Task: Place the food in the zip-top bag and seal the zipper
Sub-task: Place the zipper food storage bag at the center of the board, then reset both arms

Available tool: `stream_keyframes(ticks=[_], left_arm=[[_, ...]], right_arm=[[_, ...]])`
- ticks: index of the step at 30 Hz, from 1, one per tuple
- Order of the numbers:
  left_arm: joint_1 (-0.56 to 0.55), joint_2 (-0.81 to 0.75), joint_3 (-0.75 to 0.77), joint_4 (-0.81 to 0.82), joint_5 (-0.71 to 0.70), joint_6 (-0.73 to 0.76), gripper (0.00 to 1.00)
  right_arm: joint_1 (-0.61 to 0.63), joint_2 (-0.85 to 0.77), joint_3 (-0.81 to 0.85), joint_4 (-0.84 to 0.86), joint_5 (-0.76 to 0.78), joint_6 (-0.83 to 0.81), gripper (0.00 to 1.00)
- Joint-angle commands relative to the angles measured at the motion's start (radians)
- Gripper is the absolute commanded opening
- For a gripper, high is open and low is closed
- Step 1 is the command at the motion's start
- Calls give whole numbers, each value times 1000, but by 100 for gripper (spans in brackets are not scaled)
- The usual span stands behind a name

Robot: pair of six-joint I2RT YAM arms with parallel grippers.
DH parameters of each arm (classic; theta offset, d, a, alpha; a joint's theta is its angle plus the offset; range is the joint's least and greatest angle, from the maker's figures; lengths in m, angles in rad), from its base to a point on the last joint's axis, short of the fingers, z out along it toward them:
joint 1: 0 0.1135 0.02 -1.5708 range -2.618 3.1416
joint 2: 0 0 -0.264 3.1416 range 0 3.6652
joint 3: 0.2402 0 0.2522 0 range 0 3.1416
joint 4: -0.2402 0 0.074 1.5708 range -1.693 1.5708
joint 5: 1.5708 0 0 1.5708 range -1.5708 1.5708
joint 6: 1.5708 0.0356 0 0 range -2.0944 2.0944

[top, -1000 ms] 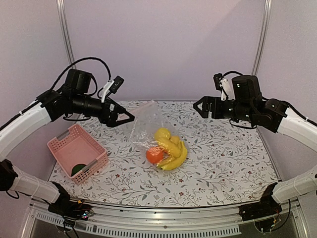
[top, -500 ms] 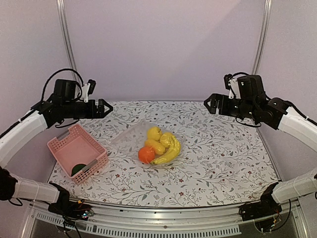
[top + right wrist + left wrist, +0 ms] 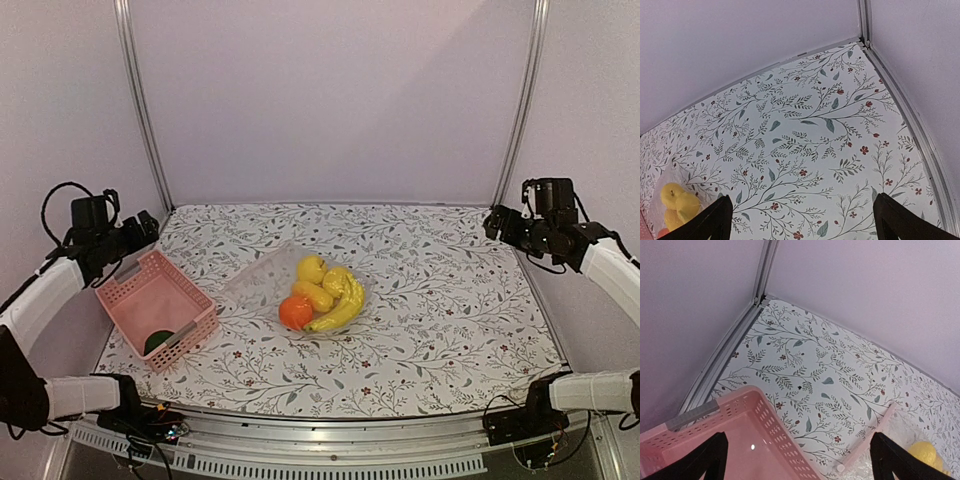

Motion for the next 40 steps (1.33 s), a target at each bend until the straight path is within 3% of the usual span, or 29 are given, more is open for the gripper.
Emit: stream_keyframes(ticks=[1,7,15,24,40], left_arm=[[31,-77,-122,203,-103,-17,99],[9,-180,-366,498,-172,75,100],[-14,-194,-505,687,-166,197,100],[-18,-173,-563,761,-191,221,100],[-18,-193,-590,766,-245,213,100]], right_arm=[[-89,-89,-74,49,-27,-54,99],[-126,-239,-275,294,38,-115,99],[-125,-387,-574,655,136,-216,99],[-125,-456,-728,727,170,-263,99],[-125,-492,-747,732,192,-269,99]])
